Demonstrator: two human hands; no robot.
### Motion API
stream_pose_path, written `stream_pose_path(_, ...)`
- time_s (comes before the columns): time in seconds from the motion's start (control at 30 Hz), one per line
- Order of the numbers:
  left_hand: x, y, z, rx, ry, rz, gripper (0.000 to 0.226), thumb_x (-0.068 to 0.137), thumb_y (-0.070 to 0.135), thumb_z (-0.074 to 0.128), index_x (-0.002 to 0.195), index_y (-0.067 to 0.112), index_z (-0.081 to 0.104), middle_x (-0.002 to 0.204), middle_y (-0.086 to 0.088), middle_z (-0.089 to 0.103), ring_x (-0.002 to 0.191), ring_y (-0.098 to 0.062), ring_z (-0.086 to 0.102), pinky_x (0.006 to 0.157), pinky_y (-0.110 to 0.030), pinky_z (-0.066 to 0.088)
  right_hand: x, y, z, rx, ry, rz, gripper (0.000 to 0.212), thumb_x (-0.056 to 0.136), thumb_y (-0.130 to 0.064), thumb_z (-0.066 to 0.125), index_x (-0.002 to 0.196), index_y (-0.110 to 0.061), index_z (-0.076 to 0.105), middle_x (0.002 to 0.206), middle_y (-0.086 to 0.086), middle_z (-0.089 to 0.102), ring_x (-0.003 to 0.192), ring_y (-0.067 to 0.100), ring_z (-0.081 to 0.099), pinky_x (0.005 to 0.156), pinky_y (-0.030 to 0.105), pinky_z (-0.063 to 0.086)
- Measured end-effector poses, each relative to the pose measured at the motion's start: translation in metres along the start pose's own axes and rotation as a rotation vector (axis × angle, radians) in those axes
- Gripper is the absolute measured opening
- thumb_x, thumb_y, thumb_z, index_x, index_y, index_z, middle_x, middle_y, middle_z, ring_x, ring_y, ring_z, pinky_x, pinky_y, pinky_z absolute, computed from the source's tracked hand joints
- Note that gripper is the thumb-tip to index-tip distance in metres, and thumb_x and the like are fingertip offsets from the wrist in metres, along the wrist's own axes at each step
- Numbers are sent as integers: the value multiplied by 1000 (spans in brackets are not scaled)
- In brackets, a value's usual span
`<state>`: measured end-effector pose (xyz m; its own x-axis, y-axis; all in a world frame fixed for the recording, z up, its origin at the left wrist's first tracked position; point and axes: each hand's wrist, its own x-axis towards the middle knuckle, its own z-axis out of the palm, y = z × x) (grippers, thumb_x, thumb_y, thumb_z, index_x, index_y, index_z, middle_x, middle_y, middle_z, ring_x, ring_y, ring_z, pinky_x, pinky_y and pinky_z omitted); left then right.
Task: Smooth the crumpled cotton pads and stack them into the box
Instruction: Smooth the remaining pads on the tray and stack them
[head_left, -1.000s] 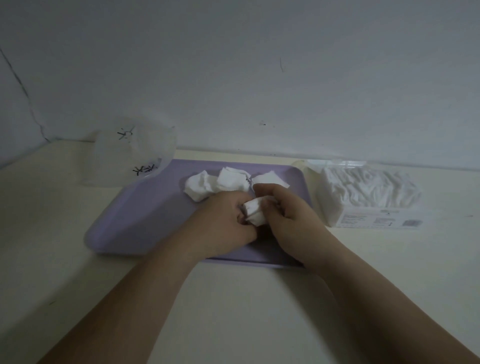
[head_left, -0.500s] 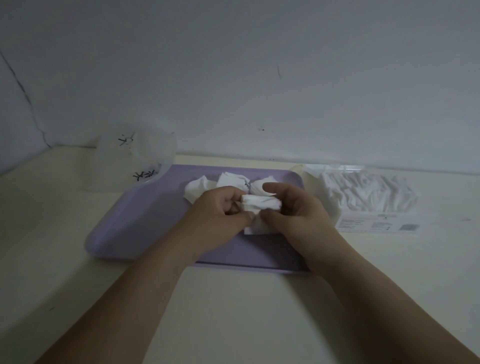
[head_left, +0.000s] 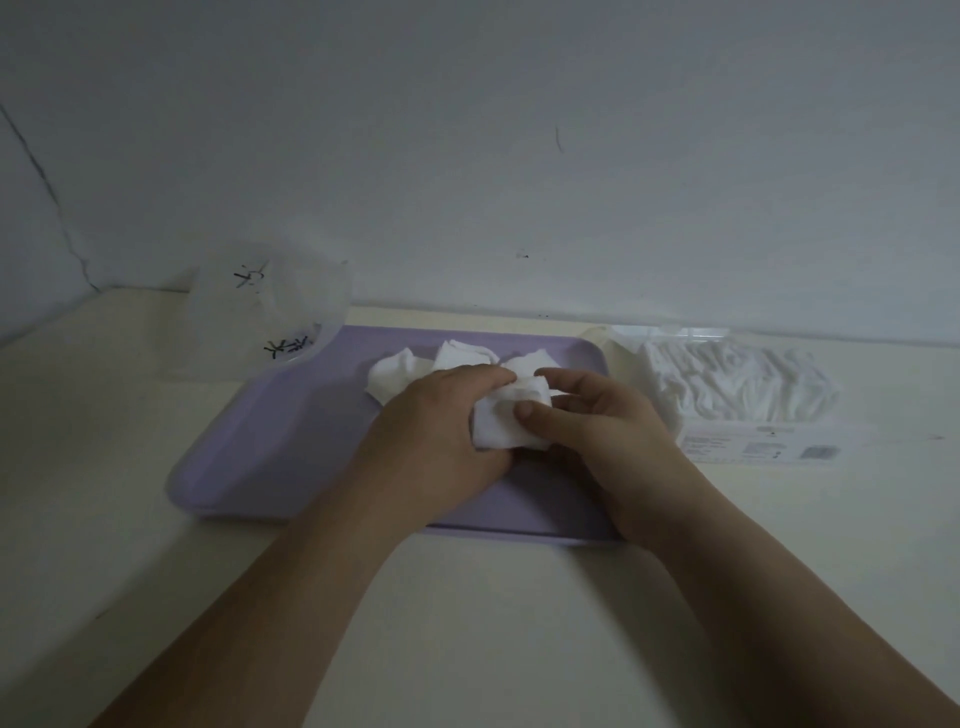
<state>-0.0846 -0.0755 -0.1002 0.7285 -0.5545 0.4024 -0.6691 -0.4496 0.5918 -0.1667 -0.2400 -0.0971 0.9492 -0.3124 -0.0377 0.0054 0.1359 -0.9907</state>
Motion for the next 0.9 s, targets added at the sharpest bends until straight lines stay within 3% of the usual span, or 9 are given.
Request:
stream_pose_path(0.1,1,-1,0,8,29,9,55,81,37,81,133,32,66,118,18,65,101,8,52,89,5,32,-3,-2,-1,7,-85,52,23,94,-6,70,115,1,75,112,23,77,110,37,73,103,50,54)
stream_pose_path(0.2,-1,-1,1,-18,-27,13,64,78,43,84,137,33,63,131,17,64,113,1,57,102,-14,43,-1,0,-4,-14,-71,39,12,89,-6,76,100,0,77,106,28,76,96,36,72,98,51,57)
stream_pose_path(0.27,-1,0,0,-51,-45,29,70,74,56,82,137,34,62,133,20,62,117,4,57,100,-15,44,3,4,-4,-42,24,-2,18,81,-13,80,94,-2,76,97,25,76,91,39,72,90,51,59)
stream_pose_path(0.33,1,3,1,-130,24,41,57,83,59,73,131,29,66,125,20,66,114,6,60,92,-9,43,8,8,-2,-114,183,-58,27,77,-24,77,98,-8,71,97,17,77,92,38,75,89,55,61)
stream_pose_path(0.4,8,6,0,-175,112,1,37,96,44,64,126,23,70,119,17,70,107,5,63,86,-11,45,11,10,-1,-163,350,-107,21,82,-30,69,101,-21,64,100,9,75,97,33,74,88,60,60)
stream_pose_path(0.47,21,6,0,-96,124,-41,27,101,26,59,123,19,71,118,9,72,103,-5,65,89,-20,48,14,9,-1,-154,470,-138,14,89,-32,62,101,-31,56,103,2,70,99,26,69,89,53,59)
stream_pose_path(0.6,55,13,10,148,-35,-50,31,97,12,56,125,15,70,128,-3,70,116,-22,65,96,-25,46,15,9,-3,-86,535,-153,13,99,-30,53,110,-32,47,98,1,63,86,21,59,73,39,49)
stream_pose_path(0.73,84,22,29,306,-211,-124,32,98,35,57,124,18,64,128,-7,67,116,-29,61,97,-40,51,14,6,-6,-37,533,-146,12,101,-24,51,110,-30,45,93,1,60,78,17,55,66,34,45)
stream_pose_path(0.9,100,19,34,355,-326,-244,48,90,49,68,124,16,63,128,-7,67,115,-29,63,97,-40,52,12,6,-6,-27,518,-145,12,102,-24,52,111,-28,45,91,-2,59,78,15,56,65,30,43)
